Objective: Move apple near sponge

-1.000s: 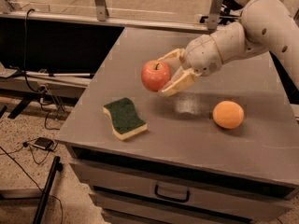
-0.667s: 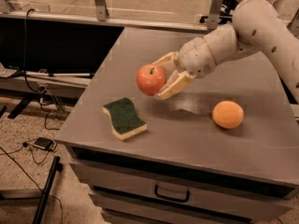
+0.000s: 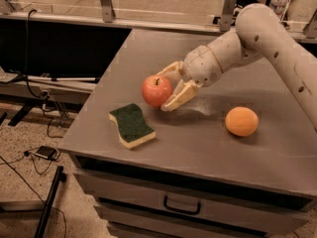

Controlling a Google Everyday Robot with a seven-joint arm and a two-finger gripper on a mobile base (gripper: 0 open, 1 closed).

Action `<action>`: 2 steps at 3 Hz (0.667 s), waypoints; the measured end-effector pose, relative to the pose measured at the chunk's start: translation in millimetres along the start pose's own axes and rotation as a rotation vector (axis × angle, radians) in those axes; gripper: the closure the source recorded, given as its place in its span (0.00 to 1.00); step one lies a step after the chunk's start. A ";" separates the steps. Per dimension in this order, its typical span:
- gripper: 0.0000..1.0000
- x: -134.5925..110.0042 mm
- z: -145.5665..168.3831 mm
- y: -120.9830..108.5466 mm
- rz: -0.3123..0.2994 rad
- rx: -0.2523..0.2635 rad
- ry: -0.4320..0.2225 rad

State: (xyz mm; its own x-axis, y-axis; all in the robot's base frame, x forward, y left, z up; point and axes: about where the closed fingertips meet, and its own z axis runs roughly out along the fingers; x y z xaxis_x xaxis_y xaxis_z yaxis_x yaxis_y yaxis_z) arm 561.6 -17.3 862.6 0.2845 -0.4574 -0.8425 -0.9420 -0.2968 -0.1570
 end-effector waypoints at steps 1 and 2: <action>0.74 1.5 5.4 0.3 0.007 -0.029 -0.001; 0.50 4.7 12.0 2.2 0.030 -0.086 -0.012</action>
Offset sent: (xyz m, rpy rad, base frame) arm -0.0091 0.0047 -0.0181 -0.0398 0.1473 0.1228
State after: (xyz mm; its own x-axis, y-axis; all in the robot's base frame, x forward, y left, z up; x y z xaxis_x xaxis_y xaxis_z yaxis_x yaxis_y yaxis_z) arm 558.7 -10.1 852.1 0.2541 -0.4571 -0.8523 -0.9309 -0.3547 -0.0873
